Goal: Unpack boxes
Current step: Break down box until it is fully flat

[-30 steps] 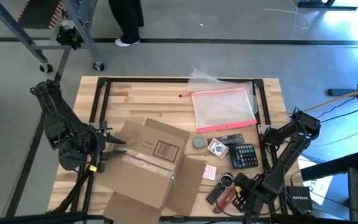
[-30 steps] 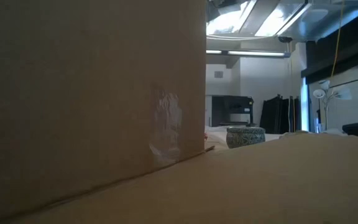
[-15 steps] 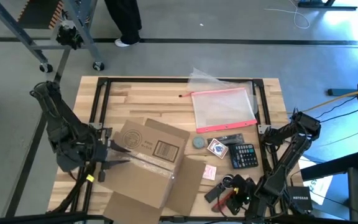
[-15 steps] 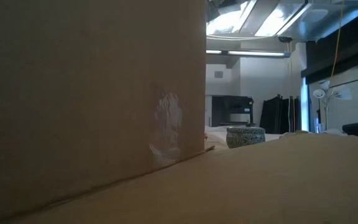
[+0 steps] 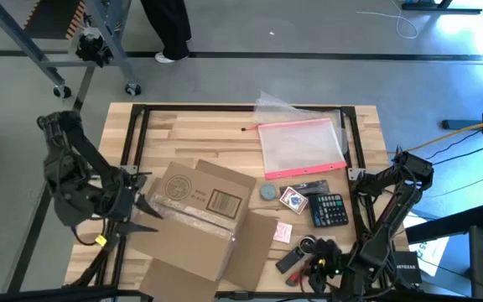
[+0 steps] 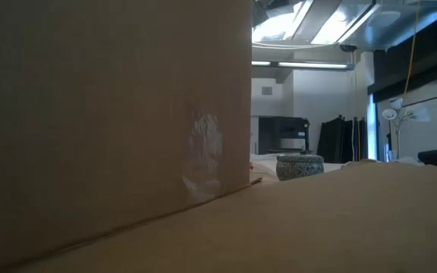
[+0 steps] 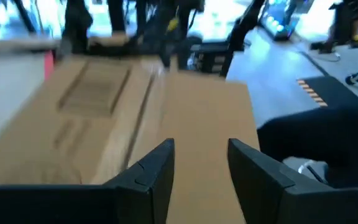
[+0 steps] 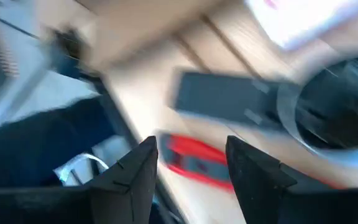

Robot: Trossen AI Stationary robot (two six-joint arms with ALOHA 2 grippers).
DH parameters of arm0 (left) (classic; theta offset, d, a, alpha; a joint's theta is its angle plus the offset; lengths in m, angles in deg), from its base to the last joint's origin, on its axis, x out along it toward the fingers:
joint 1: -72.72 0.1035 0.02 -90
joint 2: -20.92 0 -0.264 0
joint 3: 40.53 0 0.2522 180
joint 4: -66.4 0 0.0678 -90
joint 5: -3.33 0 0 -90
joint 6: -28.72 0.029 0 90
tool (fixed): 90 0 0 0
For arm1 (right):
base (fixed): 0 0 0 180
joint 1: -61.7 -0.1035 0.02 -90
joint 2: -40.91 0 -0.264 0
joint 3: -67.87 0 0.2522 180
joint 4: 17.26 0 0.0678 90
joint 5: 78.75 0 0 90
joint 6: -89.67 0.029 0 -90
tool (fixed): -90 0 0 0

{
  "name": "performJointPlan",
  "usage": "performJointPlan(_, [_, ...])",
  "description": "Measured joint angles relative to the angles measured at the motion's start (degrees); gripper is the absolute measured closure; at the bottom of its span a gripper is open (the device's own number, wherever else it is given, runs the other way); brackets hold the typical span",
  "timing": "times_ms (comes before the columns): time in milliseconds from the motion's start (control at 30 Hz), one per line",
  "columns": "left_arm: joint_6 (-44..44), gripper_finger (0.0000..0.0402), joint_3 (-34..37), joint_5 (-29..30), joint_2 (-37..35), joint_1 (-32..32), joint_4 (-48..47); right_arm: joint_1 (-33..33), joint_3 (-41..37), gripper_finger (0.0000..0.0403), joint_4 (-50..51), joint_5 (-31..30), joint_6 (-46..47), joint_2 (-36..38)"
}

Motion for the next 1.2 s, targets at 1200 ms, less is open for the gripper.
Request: performJointPlan(1200, [-14.8, 0.0261, 1.6, 4.8, 6.6, -13.6, -1.3, 22.2, 18.5, 0.0220, -34.9, 9.6, -67.8, -12.6])
